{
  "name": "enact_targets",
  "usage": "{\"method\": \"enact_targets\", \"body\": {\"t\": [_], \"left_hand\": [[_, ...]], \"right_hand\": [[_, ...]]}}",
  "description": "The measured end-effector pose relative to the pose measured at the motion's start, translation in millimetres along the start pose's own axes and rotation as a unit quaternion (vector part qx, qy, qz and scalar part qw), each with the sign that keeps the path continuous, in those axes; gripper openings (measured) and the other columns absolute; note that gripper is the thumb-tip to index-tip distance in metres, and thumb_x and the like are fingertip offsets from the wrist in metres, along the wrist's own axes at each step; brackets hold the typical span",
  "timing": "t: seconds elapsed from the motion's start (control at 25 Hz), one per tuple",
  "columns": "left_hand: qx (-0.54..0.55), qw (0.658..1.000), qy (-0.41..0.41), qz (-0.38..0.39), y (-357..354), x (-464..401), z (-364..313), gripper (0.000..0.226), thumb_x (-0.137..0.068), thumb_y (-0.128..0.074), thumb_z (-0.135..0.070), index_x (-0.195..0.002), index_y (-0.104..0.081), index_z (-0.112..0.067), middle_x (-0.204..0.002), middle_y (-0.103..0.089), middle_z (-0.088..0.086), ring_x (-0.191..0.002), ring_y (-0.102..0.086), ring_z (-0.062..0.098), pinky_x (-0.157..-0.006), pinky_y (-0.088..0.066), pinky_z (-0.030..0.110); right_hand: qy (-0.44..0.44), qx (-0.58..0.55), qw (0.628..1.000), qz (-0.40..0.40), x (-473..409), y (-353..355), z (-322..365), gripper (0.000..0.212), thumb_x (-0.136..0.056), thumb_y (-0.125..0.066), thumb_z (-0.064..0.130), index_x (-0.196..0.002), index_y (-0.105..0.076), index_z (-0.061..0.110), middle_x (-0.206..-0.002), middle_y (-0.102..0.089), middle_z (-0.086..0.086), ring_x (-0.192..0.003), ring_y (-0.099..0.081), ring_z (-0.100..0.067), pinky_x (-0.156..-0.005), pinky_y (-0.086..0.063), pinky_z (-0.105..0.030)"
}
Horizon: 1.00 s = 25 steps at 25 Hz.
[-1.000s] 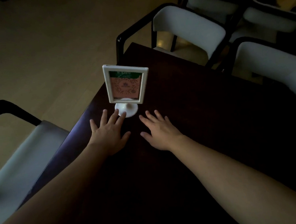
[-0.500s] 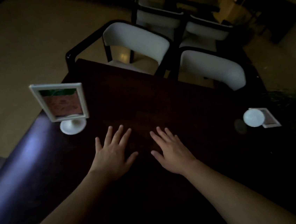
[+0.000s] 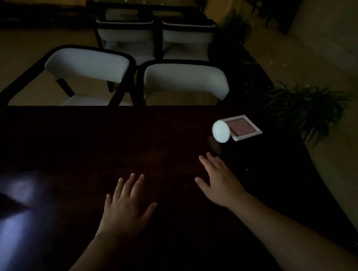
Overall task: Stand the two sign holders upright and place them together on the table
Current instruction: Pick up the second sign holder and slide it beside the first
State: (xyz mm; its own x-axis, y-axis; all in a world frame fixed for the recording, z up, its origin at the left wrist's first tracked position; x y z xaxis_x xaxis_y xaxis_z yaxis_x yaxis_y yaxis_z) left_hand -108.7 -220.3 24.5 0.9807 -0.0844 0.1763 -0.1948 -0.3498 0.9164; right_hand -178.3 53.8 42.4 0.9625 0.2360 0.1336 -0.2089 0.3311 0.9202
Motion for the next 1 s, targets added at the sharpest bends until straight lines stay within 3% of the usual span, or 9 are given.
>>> {"method": "enact_targets", "body": {"t": [0.24, 0.56, 0.84, 1.0], "left_hand": [[0.028, 1.000, 0.006, 0.008, -29, -39, -123, 0.093, -0.078, -0.034, -0.078, -0.153, 0.003, -0.037, -0.163, 0.007, -0.007, -0.147, 0.014, 0.018, -0.117, -0.010, 0.058], [-0.014, 0.999, -0.049, -0.019, -41, -136, -215, 0.088, -0.085, -0.052, -0.064, -0.152, 0.000, -0.038, -0.164, 0.003, -0.004, -0.148, 0.007, 0.023, -0.114, -0.011, 0.056], [-0.124, 0.979, -0.147, -0.065, -52, -220, -243, 0.089, -0.085, -0.053, -0.061, -0.152, -0.004, -0.030, -0.164, -0.001, 0.004, -0.148, 0.008, 0.030, -0.112, -0.007, 0.055], [-0.180, 0.967, -0.169, -0.060, -52, -248, -247, 0.091, -0.087, -0.050, -0.062, -0.154, 0.000, -0.027, -0.164, 0.003, 0.004, -0.147, 0.011, 0.031, -0.113, -0.006, 0.056]], "right_hand": [[-0.079, -0.082, 0.993, -0.017, -6, 44, -133, 0.068, -0.095, -0.051, 0.049, -0.153, -0.023, 0.024, -0.162, -0.021, -0.006, -0.145, -0.024, -0.026, -0.113, -0.032, -0.045], [-0.168, -0.208, 0.961, -0.068, -44, 59, -205, 0.065, -0.092, -0.057, 0.047, -0.148, -0.033, 0.024, -0.152, -0.038, -0.005, -0.134, -0.044, -0.026, -0.098, -0.043, -0.039], [-0.249, -0.379, 0.885, -0.102, -83, 45, -223, 0.062, -0.090, -0.063, 0.045, -0.142, -0.043, 0.020, -0.135, -0.057, -0.003, -0.111, -0.058, -0.018, -0.074, -0.044, -0.026], [-0.312, -0.469, 0.820, -0.101, -100, 34, -224, 0.062, -0.088, -0.066, 0.044, -0.136, -0.050, 0.009, -0.120, -0.064, -0.012, -0.105, -0.064, -0.027, -0.088, -0.056, -0.043]]}}
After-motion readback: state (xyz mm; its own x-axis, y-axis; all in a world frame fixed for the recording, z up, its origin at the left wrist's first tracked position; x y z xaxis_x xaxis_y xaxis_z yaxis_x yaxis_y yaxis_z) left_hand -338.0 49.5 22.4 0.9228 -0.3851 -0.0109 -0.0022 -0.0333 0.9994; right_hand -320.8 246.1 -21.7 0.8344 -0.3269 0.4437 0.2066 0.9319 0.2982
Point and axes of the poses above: each hand's wrist, its own x-axis away from the middle knuckle, its own y-axis out of the back of the hand, z = x × y, the point moved 4 cm from there along -x, towards the middle knuckle
